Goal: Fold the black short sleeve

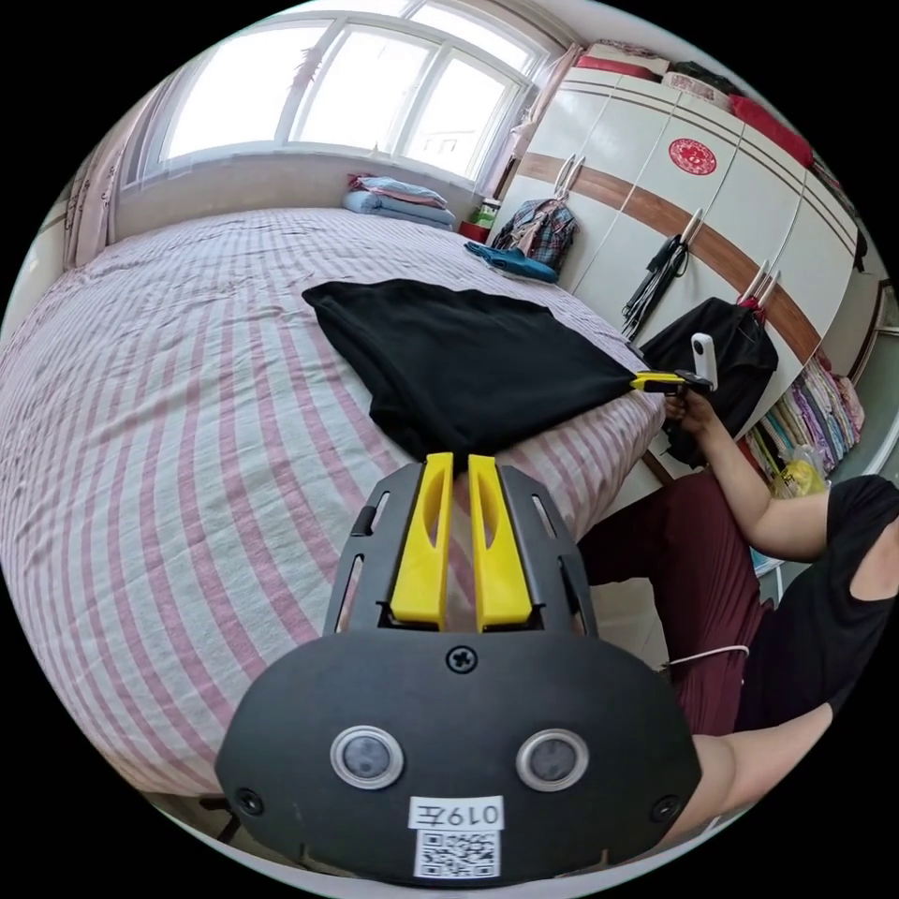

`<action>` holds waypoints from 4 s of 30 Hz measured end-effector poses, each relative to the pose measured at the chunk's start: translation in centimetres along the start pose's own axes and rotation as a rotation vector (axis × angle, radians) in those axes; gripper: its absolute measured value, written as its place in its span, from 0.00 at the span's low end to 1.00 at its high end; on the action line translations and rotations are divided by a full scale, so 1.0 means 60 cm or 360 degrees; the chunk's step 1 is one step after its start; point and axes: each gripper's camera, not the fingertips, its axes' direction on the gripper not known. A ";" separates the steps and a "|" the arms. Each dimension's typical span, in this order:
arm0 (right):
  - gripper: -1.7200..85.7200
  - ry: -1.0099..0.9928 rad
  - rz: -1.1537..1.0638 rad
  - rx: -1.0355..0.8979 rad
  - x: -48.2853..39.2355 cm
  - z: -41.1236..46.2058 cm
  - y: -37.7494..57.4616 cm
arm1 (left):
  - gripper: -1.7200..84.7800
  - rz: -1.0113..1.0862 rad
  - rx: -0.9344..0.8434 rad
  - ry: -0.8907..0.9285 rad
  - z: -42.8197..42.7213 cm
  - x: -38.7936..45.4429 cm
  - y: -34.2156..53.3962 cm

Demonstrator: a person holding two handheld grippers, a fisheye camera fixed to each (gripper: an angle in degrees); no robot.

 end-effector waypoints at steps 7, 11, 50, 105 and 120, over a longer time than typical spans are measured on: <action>0.03 -0.0038 -0.0033 0.0038 0.033 -0.001 -0.005 | 0.04 -0.0096 0.0130 0.0115 -0.010 -0.050 0.006; 0.02 -0.0086 -0.0047 0.0051 0.053 -0.008 -0.004 | 0.03 -0.0153 0.0134 0.0140 -0.009 -0.069 0.004; 0.02 0.0182 -0.0137 0.0508 0.064 -0.025 -0.047 | 0.03 -0.0355 0.0355 -0.0123 0.091 0.058 -0.116; 0.12 -0.0102 0.1099 0.0273 0.676 0.250 -0.380 | 0.03 0.0584 -0.0154 0.0717 0.768 0.699 -0.369; 0.03 -0.0058 0.0916 0.0183 0.700 0.280 -0.468 | 0.03 0.0570 -0.0356 0.0618 0.829 0.763 -0.364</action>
